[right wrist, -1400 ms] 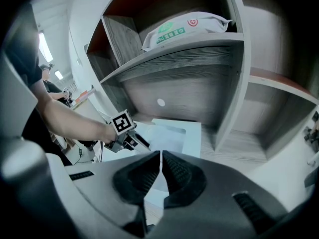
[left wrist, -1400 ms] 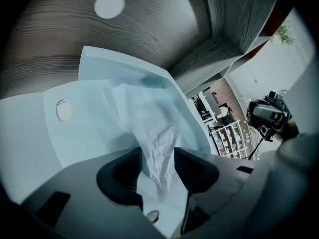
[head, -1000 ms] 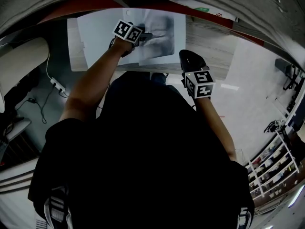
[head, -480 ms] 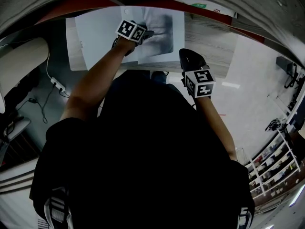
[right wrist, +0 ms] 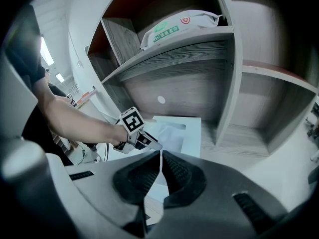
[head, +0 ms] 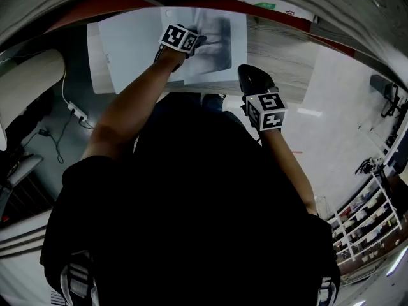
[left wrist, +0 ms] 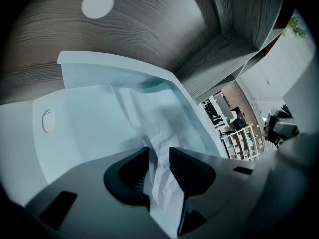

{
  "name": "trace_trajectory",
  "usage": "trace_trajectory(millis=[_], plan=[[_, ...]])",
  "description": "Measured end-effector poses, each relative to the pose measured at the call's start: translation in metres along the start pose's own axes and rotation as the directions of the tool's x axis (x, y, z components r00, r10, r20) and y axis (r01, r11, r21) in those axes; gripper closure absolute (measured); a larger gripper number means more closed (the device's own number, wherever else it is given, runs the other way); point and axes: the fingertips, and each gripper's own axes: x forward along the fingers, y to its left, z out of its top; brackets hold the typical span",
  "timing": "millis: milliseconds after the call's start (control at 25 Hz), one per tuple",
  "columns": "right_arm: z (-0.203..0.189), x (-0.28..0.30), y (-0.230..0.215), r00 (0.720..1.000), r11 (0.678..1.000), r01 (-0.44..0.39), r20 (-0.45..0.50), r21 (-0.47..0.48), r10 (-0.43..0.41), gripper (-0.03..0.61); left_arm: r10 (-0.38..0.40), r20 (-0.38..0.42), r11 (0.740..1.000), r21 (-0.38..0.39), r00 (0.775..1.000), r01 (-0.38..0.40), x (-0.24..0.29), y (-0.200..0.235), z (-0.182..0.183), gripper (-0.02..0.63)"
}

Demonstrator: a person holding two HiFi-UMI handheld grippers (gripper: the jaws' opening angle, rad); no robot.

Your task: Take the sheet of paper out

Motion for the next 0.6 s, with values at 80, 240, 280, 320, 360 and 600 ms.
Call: trace_trajectory(millis=[80,240,280,320,360,600], plan=[[-0.0006,-0.0001,-0.0008,1.000,1.000,0.000,0.001,0.004,0.000,0.555,0.032,-0.006,0.999,0.013,0.999,-0.032,0.0021,0.0037,0.0007,0.510],[-0.0045,-0.0006,-0.0036,1.000,1.000,0.000,-0.005,0.002,0.000,0.555,0.065,-0.005,0.998,0.013,0.998,-0.065,0.0043,0.0083,0.0012,0.572],[-0.0054,-0.0007,-0.0039,1.000,1.000,0.000,-0.006,0.003,0.000,0.555,0.069,-0.005,0.998,0.015,0.998,-0.069,0.0045,0.0086,0.0011,0.580],[-0.0059,-0.0008,-0.0040,1.000,1.000,0.000,-0.007,0.004,0.000,0.555,0.070,-0.005,0.997,0.016,0.998,-0.070,0.0045,0.0086,0.0008,0.583],[-0.0064,-0.0010,-0.0041,1.000,1.000,0.000,-0.007,0.005,0.000,0.555,0.068,-0.004,0.998,0.015,0.998,-0.068,0.0045,0.0083,0.0008,0.584],[-0.0039,-0.0026,-0.0026,1.000,1.000,0.002,0.001,0.013,-0.002,0.555,0.044,0.018,0.999,0.005,0.999,-0.044,0.0013,0.0046,0.0016,0.594]])
